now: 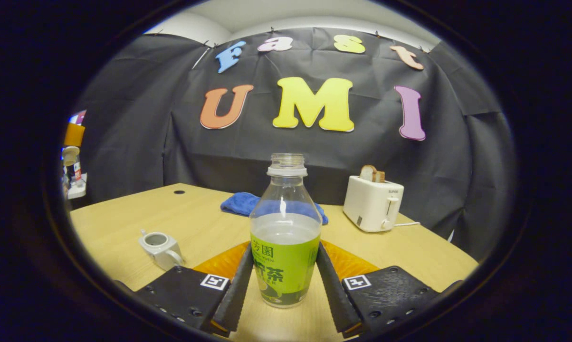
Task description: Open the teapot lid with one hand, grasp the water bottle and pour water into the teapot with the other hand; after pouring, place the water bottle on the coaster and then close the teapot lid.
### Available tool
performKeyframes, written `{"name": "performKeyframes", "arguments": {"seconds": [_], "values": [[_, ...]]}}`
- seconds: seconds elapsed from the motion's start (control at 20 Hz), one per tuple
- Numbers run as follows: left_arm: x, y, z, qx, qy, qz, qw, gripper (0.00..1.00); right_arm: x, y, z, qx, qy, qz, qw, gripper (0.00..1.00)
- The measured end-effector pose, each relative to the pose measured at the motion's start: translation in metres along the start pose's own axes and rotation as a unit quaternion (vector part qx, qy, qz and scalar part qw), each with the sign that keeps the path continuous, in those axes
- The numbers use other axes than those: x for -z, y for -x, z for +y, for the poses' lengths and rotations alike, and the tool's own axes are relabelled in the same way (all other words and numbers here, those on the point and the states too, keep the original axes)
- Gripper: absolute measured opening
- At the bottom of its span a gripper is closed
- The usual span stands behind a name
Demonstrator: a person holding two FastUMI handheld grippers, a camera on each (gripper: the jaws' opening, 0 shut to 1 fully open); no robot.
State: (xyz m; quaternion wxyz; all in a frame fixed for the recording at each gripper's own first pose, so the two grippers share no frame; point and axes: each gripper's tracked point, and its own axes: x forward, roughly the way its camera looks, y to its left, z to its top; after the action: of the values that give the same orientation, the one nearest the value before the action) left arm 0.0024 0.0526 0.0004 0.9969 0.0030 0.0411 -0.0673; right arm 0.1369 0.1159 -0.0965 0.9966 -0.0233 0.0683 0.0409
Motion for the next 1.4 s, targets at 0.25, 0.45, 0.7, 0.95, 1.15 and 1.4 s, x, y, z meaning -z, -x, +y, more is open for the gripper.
{"name": "performKeyframes", "arguments": {"seconds": [0.25, 0.45, 0.7, 0.95, 1.15, 1.4], "values": [[-0.002, 0.003, 0.007, 0.002, -0.011, -0.003, 1.0, 0.06, -0.015, 0.022, -0.003, 0.014, 0.074, 0.005, 0.997, 0.72], [-0.005, 0.006, 0.028, -0.019, -0.018, -0.008, 1.0, 0.06, -0.024, 0.026, -0.002, 0.035, 0.142, 0.017, 0.989, 0.72], [-0.005, 0.007, 0.041, -0.028, -0.008, -0.008, 1.0, 0.05, -0.012, 0.013, 0.009, 0.039, 0.228, 0.06, 0.971, 0.72], [-0.009, 0.011, 0.044, -0.019, -0.007, -0.016, 1.0, 0.06, -0.004, 0.0, 0.024, 0.049, 0.346, 0.084, 0.933, 0.73], [-0.013, 0.015, 0.048, -0.018, -0.005, -0.023, 1.0, 0.05, -0.005, -0.01, 0.039, 0.06, 0.427, 0.079, 0.899, 0.74], [-0.014, 0.017, 0.058, -0.022, 0.005, -0.024, 0.999, 0.05, 0.0, -0.021, 0.057, 0.062, 0.524, 0.075, 0.846, 0.73]]}}
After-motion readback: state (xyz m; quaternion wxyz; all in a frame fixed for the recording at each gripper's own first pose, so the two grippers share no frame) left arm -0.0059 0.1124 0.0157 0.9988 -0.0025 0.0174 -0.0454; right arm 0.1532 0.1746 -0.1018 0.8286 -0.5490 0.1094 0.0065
